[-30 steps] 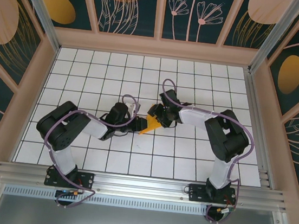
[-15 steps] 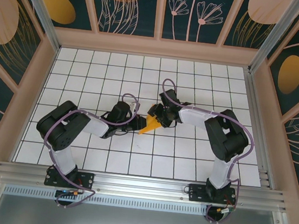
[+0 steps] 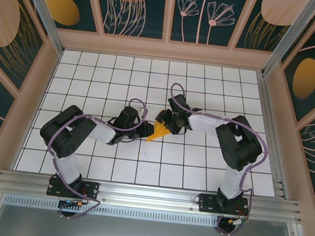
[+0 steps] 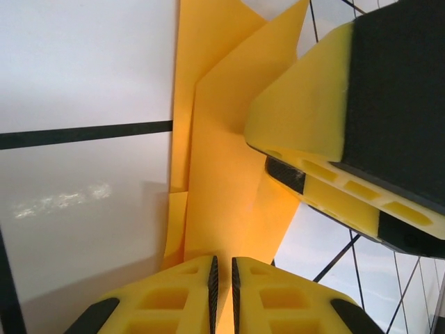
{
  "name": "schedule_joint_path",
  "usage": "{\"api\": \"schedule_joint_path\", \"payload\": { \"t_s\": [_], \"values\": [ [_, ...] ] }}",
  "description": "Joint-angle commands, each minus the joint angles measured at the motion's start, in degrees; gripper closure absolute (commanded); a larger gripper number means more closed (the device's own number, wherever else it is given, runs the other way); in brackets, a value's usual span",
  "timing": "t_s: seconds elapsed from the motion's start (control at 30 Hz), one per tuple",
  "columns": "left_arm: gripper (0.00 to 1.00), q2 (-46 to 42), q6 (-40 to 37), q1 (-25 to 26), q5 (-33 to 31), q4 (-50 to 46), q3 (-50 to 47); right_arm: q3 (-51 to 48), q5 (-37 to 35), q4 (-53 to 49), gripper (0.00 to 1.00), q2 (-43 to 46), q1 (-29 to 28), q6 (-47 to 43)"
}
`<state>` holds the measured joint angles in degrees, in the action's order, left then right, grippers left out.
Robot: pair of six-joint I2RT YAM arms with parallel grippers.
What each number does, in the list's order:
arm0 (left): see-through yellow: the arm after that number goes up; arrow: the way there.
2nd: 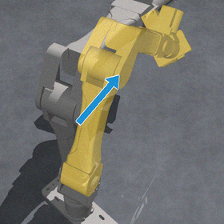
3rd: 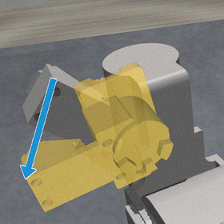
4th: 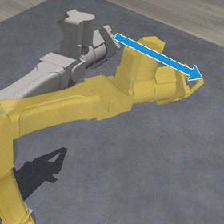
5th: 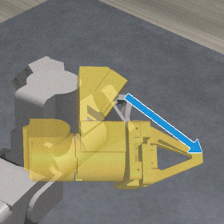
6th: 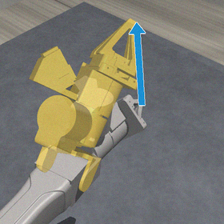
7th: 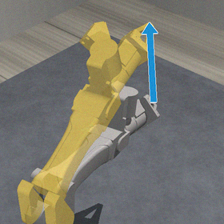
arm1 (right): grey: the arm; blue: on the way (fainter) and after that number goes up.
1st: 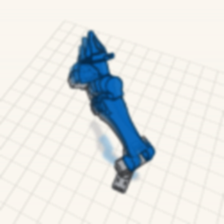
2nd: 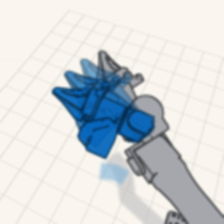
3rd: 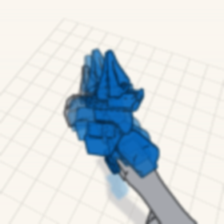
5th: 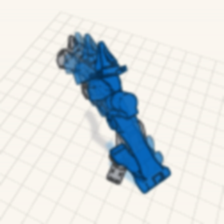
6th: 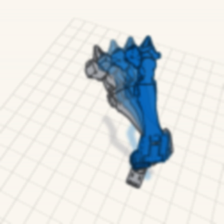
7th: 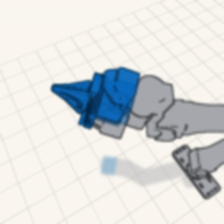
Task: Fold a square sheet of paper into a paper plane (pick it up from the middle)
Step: Fourth fold the wing at the center of the table.
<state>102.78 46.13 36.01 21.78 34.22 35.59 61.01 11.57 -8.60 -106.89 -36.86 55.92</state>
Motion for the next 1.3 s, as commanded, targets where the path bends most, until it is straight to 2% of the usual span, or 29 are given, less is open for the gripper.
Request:
{"api": "schedule_joint_path", "payload": {
  "t_s": [0.0, 0.2, 0.4, 0.77, 1.27],
  "values": [
    [0.83, 1.1, -1.1, 0.1, -1.0, -2.1, 1.1, -4.2, -6.6, -5.3, 0.42, -4.1, 0.6, -1.7],
    [0.83, 0.7, -1.1, 0.2, -1.1, -2.4, 1.1, -5.0, -7.0, -5.5, 0.52, -4.3, 1.0, -1.7],
    [0.82, -0.1, -1.0, 0.1, -0.7, -2.8, 1.3, -4.2, -7.0, -6.6, 0.56, -5.7, 0.9, -2.0],
    [0.77, -6.2, 0.5, 0.1, -0.8, -0.6, 0.4, -3.4, -7.2, -7.8, 0.57, -8.4, 1.0, -2.4],
    [0.80, -1.3, 0.8, 0.1, 3.0, -0.2, 2.3, -2.3, -6.8, -9.1, 0.52, -10.8, 0.8, -2.9]
  ]
}}
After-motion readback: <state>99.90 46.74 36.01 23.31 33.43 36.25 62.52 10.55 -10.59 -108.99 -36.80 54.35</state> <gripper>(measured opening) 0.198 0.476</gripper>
